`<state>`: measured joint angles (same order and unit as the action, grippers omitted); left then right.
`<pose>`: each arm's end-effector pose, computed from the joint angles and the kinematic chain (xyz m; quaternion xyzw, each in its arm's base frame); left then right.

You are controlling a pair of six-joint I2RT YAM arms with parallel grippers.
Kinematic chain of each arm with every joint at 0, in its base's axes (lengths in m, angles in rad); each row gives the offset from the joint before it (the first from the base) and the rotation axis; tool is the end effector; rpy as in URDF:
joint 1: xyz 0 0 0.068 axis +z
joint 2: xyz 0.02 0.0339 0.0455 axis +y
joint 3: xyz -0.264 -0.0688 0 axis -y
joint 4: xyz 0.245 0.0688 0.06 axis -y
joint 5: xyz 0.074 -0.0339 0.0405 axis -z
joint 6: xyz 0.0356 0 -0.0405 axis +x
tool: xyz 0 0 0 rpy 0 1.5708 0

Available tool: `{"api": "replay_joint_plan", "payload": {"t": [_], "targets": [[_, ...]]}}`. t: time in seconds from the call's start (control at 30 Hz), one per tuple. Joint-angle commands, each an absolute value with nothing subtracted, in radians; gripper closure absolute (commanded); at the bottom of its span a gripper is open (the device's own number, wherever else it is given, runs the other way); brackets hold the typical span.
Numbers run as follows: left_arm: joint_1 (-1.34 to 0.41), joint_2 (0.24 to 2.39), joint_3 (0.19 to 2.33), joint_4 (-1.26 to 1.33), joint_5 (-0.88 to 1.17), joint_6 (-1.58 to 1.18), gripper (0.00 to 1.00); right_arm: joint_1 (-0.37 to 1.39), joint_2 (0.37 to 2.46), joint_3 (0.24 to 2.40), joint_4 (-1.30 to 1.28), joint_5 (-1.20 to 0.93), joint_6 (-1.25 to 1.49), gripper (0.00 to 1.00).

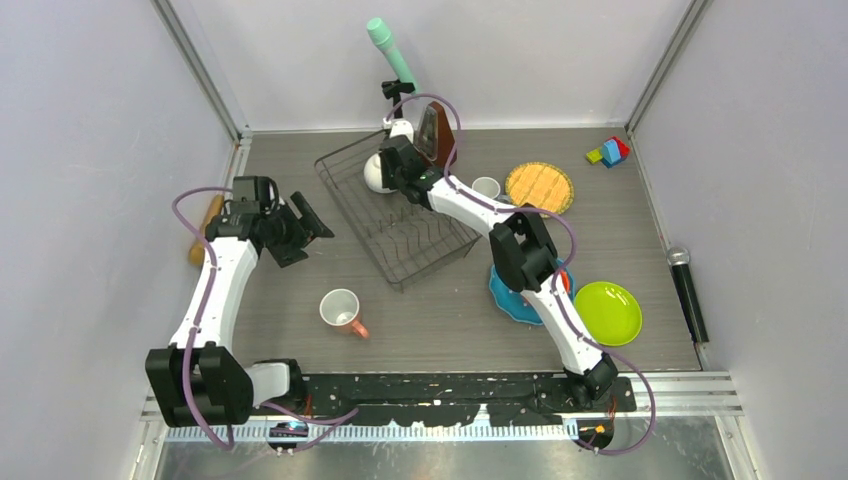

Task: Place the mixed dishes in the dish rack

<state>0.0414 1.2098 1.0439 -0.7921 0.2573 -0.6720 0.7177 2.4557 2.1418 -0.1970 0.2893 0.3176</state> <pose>0.2408 0.0009 0.2905 -0.2939 0.8995 -0.2091 0.2465 0.4362 0.3673 0.2093 -0.0983 0.8513 0.1394 0.4962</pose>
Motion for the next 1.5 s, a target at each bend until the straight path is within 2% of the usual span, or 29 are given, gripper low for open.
{"api": "replay_joint_plan", "payload": {"t": [0.0, 0.1, 0.17, 0.43, 0.53, 0.7, 1.07, 1.47], "targets": [[0.047, 1.204, 1.120, -0.892, 0.267, -0.589, 0.23, 0.703, 2.443, 2.196, -0.184, 0.255, 0.315, 0.62], [0.047, 1.191, 1.133, -0.952, 0.255, -0.569, 0.24, 0.703, 2.383, 2.144, -0.166, 0.216, 0.301, 0.40], [0.046, 1.177, 1.135, -0.980, 0.250, -0.558, 0.24, 0.703, 2.340, 2.106, -0.146, 0.185, 0.289, 0.35], [0.034, 1.120, 1.159, -1.091, 0.227, -0.515, 0.25, 0.703, 2.170, 2.026, -0.215, 0.118, 0.236, 0.30], [-0.018, 1.105, 1.175, -1.140, 0.188, -0.479, 0.29, 0.701, 2.078, 1.944, -0.229, 0.106, 0.232, 0.28], [-0.082, 1.080, 1.158, -1.191, 0.114, -0.480, 0.42, 0.692, 1.910, 1.797, -0.219, 0.109, 0.255, 0.23], [-0.228, 1.084, 1.051, -1.153, 0.026, -0.569, 0.39, 0.667, 1.622, 1.506, -0.172, 0.095, 0.294, 0.22], [-0.251, 1.169, 0.972, -1.059, -0.020, -0.581, 0.42, 0.647, 1.354, 1.222, -0.150, 0.098, 0.299, 0.22]]}}
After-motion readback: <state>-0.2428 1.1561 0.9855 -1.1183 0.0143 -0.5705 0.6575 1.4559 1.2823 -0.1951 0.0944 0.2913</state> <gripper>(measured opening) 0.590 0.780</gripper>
